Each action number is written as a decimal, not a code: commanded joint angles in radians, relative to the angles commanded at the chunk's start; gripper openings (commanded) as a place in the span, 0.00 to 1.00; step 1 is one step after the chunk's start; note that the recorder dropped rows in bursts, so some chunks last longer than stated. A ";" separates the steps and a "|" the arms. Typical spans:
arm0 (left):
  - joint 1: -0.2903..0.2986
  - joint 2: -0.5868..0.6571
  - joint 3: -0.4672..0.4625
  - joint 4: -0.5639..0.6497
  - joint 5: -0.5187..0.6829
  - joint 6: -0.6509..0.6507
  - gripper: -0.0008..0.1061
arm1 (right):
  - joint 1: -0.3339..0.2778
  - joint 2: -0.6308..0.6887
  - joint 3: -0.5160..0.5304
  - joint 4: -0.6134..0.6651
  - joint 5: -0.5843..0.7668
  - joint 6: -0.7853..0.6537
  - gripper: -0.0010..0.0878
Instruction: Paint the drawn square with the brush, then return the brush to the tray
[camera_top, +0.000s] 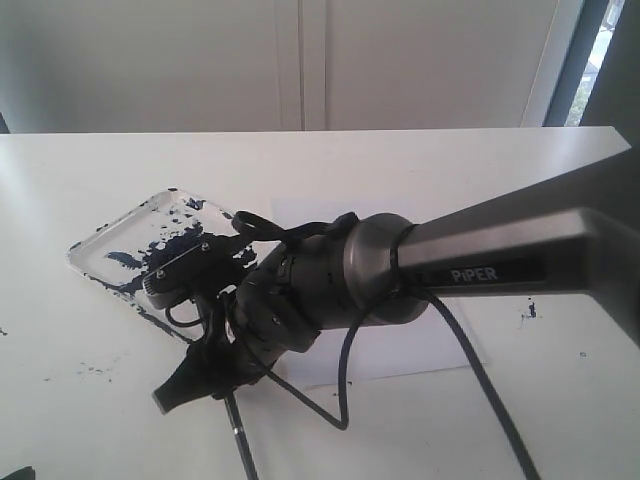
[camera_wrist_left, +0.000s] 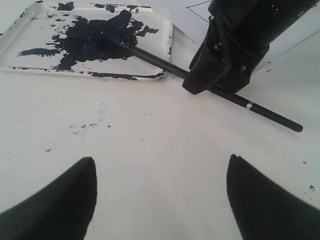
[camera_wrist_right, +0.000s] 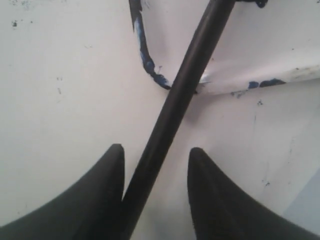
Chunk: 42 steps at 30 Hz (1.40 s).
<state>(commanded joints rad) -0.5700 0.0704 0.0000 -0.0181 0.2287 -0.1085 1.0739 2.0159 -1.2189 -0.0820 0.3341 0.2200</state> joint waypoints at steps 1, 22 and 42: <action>0.000 0.000 0.000 0.000 0.000 0.000 0.71 | 0.000 0.000 0.000 0.000 0.000 0.000 0.39; 0.000 0.000 0.000 0.000 0.000 0.000 0.71 | 0.000 -0.147 -0.256 -0.163 0.480 -0.042 0.01; 0.000 0.000 0.000 0.000 0.000 0.000 0.71 | 0.000 -0.324 -0.412 -0.209 0.887 -0.175 0.01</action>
<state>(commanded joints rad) -0.5700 0.0704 0.0000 -0.0181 0.2287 -0.1085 1.0739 1.6918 -1.6311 -0.2912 1.2211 0.0455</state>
